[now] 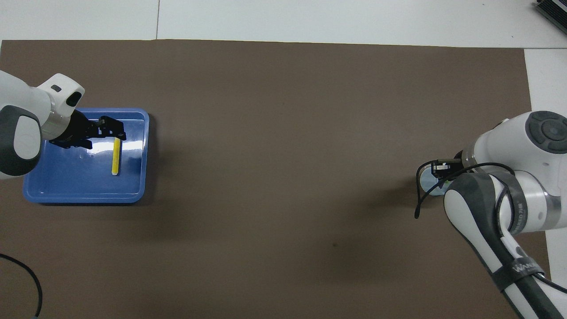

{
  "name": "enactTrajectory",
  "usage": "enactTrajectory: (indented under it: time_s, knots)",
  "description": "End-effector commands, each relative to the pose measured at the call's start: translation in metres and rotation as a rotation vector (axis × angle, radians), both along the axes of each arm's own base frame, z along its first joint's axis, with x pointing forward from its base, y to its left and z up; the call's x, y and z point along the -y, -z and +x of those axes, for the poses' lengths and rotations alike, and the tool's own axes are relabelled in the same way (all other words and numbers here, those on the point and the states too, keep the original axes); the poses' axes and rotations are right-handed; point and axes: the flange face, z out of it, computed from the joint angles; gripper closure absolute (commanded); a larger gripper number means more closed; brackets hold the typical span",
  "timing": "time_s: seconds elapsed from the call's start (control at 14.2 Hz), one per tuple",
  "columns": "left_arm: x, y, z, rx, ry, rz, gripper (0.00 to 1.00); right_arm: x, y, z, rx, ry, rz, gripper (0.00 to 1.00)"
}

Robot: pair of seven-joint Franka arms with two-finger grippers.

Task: Right arm passes pens to left for tray arrangement
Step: 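Lay the yellow pen in the blue tray and open the left gripper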

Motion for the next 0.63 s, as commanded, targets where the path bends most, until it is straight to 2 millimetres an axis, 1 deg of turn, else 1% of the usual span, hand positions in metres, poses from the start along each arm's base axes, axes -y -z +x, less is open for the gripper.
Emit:
enactTrajectory:
  time_s: [0.0, 0.14, 0.28, 0.42, 0.56]
  knots:
    - [0.009, -0.037, -0.007, -0.032, -0.135, -0.053, 0.0, 0.006, -0.002, 0.002, -0.028, -0.052, -0.022, 1.0]
    - [0.02, -0.066, -0.013, -0.063, -0.199, -0.077, 0.0, 0.008, -0.025, 0.01, -0.061, -0.095, -0.021, 1.0]
    - [0.029, -0.091, -0.021, -0.098, -0.243, -0.112, 0.0, 0.008, -0.047, 0.012, -0.085, -0.091, -0.026, 1.0]
    - [0.037, -0.111, -0.026, -0.154, -0.34, -0.168, 0.0, 0.005, -0.069, 0.012, -0.1, -0.096, -0.031, 1.0]
    - [0.046, -0.132, -0.033, -0.169, -0.482, -0.198, 0.0, 0.003, -0.09, 0.013, -0.11, -0.121, -0.038, 1.0]
